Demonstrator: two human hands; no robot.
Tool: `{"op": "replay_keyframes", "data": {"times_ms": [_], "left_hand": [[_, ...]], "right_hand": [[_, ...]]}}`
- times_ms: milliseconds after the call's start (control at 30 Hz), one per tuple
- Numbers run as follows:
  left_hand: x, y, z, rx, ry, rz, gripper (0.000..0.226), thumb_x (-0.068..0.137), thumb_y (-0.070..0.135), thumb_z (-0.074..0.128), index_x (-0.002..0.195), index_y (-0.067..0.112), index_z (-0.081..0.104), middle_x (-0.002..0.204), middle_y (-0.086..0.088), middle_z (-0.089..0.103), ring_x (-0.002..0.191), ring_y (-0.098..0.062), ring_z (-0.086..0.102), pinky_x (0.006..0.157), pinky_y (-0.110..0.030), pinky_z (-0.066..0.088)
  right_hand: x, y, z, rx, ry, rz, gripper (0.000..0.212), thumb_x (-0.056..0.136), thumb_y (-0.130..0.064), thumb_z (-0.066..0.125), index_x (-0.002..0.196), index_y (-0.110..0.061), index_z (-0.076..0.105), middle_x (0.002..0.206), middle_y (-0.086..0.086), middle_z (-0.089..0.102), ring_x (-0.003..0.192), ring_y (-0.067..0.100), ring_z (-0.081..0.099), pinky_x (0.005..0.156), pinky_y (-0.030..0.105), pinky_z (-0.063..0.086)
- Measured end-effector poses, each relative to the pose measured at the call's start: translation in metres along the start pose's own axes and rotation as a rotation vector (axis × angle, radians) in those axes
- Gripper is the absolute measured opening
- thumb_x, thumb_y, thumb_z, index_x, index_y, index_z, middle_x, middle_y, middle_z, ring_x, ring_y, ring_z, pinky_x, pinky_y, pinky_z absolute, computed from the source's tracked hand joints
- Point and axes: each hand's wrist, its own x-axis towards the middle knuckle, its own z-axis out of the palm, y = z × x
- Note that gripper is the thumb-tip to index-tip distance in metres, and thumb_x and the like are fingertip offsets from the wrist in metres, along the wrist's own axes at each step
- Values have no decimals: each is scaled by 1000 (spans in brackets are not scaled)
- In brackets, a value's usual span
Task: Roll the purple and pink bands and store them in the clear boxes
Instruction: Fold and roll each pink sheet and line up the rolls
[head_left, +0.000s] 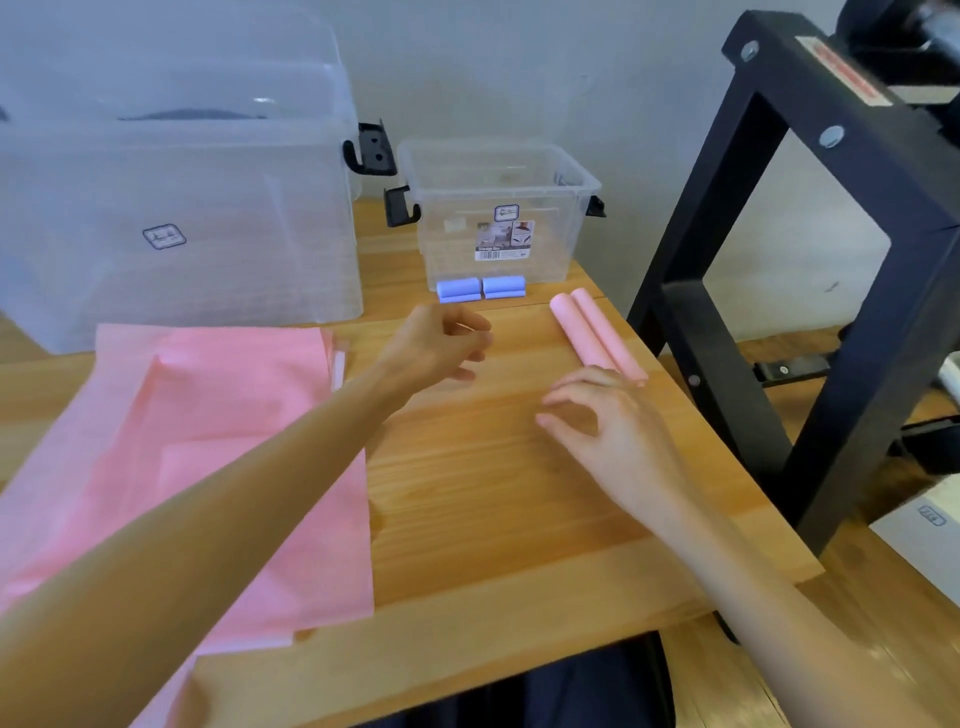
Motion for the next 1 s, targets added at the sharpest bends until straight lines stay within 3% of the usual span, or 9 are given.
{"op": "replay_keyframes", "data": {"times_ms": [333, 467, 567, 767, 900, 1000], "left_hand": [[-56, -25, -82, -22, 127, 13, 14, 93, 14, 66, 106, 13, 70, 95, -6, 71, 82, -8, 70, 68, -18, 58], [-81, -38, -111, -58, 175, 14, 11, 92, 11, 67, 101, 16, 71, 98, -7, 72, 83, -10, 70, 75, -26, 60], [-101, -46, -131, -92, 207, 17, 11, 92, 9, 67, 97, 18, 70, 100, -9, 71, 82, -8, 71, 73, -21, 58], [-154, -66, -165, 32, 231, 8, 14, 92, 14, 68, 104, 21, 72, 95, 3, 72, 88, -9, 71, 80, -22, 56], [-201, -79, -174, 221, 239, 25, 15, 89, 15, 71, 93, 29, 74, 93, 18, 73, 85, -1, 67, 78, -13, 51], [-235, -85, -175, 304, 262, 27, 16, 84, 17, 76, 88, 32, 74, 89, 19, 71, 87, -3, 67, 78, -10, 48]], "right_hand": [[-1, -66, 41, 89, -114, -150, 13, 89, -24, 72, 96, -14, 76, 102, -7, 67, 101, 11, 59, 93, 21, 41], [1, -90, 55, 124, -133, -216, 10, 87, -21, 74, 93, -13, 76, 99, -5, 68, 97, 12, 61, 92, 24, 42], [3, -105, 65, 142, -150, -253, 7, 86, -19, 75, 91, -13, 76, 97, -5, 68, 95, 13, 62, 91, 26, 44], [-9, -128, 71, 237, -201, -317, 3, 82, -14, 79, 81, -15, 76, 88, -10, 65, 87, 7, 60, 83, 15, 43], [-26, -135, 68, 347, -396, -258, 12, 75, -27, 84, 70, -26, 73, 83, -11, 60, 83, 12, 59, 74, 19, 44], [-38, -132, 65, 326, -576, -264, 27, 60, -49, 87, 69, -31, 70, 93, -11, 56, 95, 12, 55, 80, 14, 38]]}}
